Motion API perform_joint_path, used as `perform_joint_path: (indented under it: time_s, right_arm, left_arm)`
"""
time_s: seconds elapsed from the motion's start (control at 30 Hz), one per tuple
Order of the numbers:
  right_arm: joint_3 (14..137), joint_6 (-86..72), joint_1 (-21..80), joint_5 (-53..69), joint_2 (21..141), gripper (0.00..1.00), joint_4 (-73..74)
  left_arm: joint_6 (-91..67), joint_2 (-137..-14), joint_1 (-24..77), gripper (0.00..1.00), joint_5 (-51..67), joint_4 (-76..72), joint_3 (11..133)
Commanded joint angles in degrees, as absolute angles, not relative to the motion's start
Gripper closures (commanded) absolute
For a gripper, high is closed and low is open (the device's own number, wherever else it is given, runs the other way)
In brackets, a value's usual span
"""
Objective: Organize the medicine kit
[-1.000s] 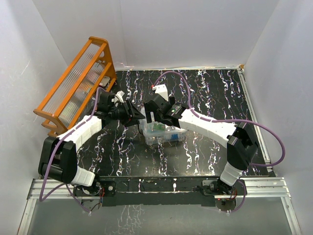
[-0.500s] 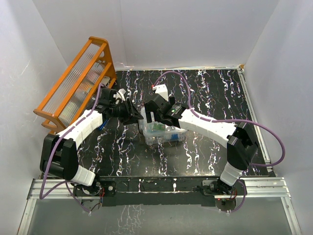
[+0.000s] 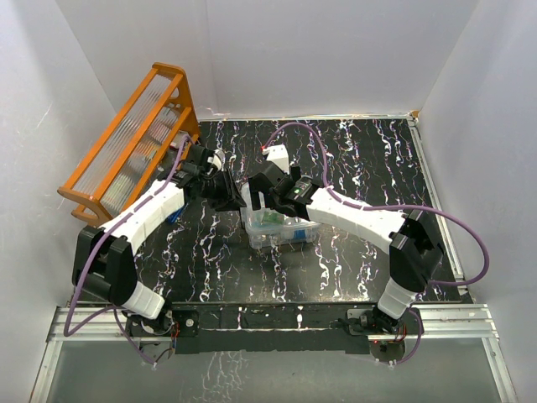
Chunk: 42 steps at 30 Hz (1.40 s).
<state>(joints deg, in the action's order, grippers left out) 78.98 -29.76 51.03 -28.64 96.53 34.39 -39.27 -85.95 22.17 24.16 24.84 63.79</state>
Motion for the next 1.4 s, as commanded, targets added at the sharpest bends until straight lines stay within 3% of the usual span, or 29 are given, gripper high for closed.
perform_joint_path:
  time_s: [0.0, 0.33, 0.57, 0.97, 1.17, 1.37]
  right_arm:
    - [75.0, -29.8, 51.2, -25.7, 99.1, 0.14, 39.4]
    - [74.7, -29.9, 51.0, -25.7, 98.7, 0.15, 39.2]
    - [74.7, -31.3, 50.5, -25.5, 97.7, 0.17, 39.1]
    - [80.0, -29.7, 46.4, -22.9, 89.0, 0.18, 35.5]
    - [73.8, -26.7, 35.8, -15.4, 81.9, 0.17, 30.5]
    - [64.6, -27.0, 26.5, -5.9, 77.0, 0.20, 27.8]
  left_arm:
    - [-37.8, -86.3, 25.9, 0.73, 17.9, 29.9, 68.8]
    - [-37.4, -88.3, 29.2, 0.72, 12.5, 34.0, 72.9]
    - [-37.6, -88.6, 30.4, 0.84, 11.0, 35.7, 74.6]
    - [-34.5, -87.3, 30.4, 0.56, 8.0, 38.6, 79.0]
    - [-33.9, -85.5, 30.0, 0.39, 6.6, 36.8, 76.6]
    - [-34.4, -85.4, 29.4, 0.35, 8.8, 34.5, 74.1]
